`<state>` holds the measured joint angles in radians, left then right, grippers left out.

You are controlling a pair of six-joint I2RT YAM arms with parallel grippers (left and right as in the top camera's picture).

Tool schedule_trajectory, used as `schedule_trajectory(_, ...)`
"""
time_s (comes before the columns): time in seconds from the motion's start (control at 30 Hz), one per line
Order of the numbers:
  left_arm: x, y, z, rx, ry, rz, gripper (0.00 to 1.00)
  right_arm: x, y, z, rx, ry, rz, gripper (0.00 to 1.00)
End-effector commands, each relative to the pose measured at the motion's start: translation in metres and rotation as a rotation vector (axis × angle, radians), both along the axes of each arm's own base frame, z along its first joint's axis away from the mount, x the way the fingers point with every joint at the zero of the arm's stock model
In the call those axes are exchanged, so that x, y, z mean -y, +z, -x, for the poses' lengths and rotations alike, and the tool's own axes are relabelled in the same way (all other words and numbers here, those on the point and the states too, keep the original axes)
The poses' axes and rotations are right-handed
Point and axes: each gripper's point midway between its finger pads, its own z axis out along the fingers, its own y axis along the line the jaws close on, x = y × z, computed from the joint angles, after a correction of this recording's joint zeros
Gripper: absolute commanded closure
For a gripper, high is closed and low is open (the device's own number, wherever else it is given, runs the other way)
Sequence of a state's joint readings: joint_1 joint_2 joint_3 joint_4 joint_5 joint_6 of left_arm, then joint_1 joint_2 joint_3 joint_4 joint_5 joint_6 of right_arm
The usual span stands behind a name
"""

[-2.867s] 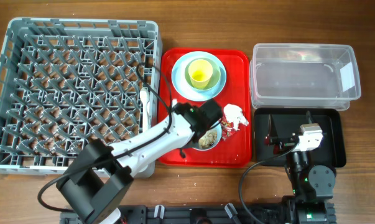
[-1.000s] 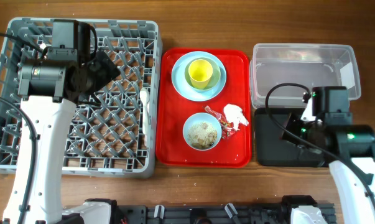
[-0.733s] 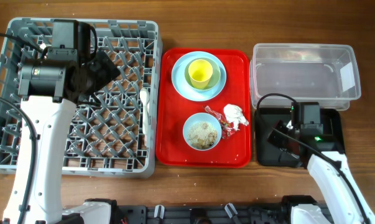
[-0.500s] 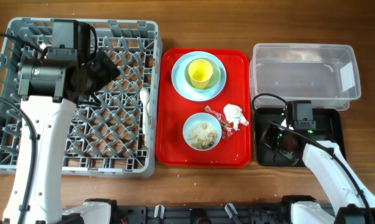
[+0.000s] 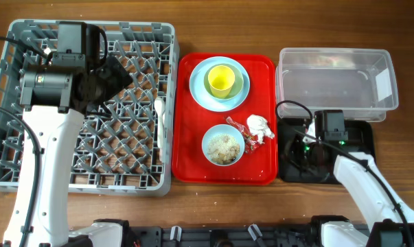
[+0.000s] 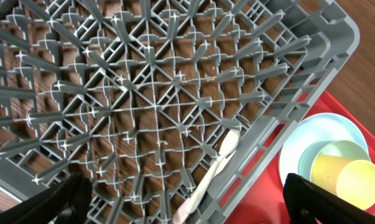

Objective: Sort waste into correct bins and load items into the dishwasher rack

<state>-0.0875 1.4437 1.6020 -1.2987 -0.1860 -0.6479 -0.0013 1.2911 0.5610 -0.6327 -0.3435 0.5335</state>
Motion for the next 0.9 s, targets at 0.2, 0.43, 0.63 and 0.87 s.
schedule_trajectory(0.2,-0.002,0.003,-0.001,0.007,-0.005,-0.006,0.0,-0.046,0.173,-0.038,0.278,0.463,-0.154,0.6)
schedule_trajectory(0.43,-0.002,0.003,-0.001,0.006,-0.005,-0.006,0.0,-0.182,0.145,-0.005,0.411,0.92,-0.047,0.59)
schedule_trajectory(0.63,-0.002,0.003,-0.001,0.006,-0.005,-0.006,0.0,-0.226,0.063,0.004,0.359,1.026,0.308,0.57)
schedule_trajectory(0.87,-0.002,0.003,-0.001,0.006,-0.005,-0.006,0.0,-0.219,0.01,0.001,0.234,1.017,0.402,0.62)
